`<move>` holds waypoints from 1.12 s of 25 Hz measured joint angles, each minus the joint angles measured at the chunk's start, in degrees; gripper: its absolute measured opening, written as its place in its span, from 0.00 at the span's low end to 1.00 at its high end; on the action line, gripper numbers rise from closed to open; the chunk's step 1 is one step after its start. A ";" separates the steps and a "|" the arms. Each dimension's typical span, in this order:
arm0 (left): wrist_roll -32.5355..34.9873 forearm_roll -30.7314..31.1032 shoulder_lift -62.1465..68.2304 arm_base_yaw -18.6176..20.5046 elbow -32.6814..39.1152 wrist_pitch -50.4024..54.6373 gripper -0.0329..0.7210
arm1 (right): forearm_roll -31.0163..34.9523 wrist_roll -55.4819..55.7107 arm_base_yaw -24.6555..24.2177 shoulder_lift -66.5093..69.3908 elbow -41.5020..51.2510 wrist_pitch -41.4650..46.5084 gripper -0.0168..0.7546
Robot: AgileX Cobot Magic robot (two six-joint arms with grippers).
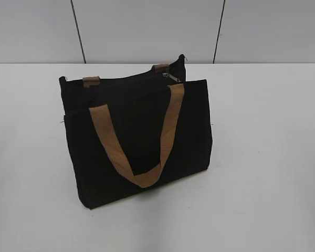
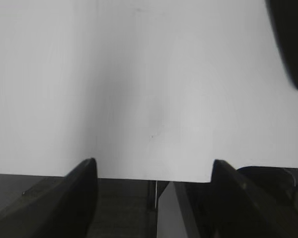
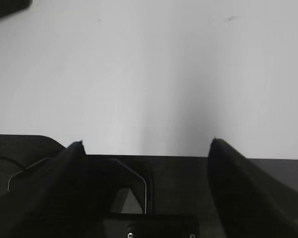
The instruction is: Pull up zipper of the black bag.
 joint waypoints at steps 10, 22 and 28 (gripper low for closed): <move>4.73 -3.03 -29.50 0.00 10.44 -4.21 0.64 | 0.00 -2.49 0.00 -28.97 6.58 0.16 0.77; 5.92 -5.02 -49.68 0.00 13.85 -7.43 0.63 | 0.06 -6.52 0.00 -35.56 11.10 -5.74 0.68; 5.43 -5.13 -49.84 0.00 13.85 -7.71 0.63 | 0.06 -6.64 0.00 -35.56 11.23 -6.53 0.66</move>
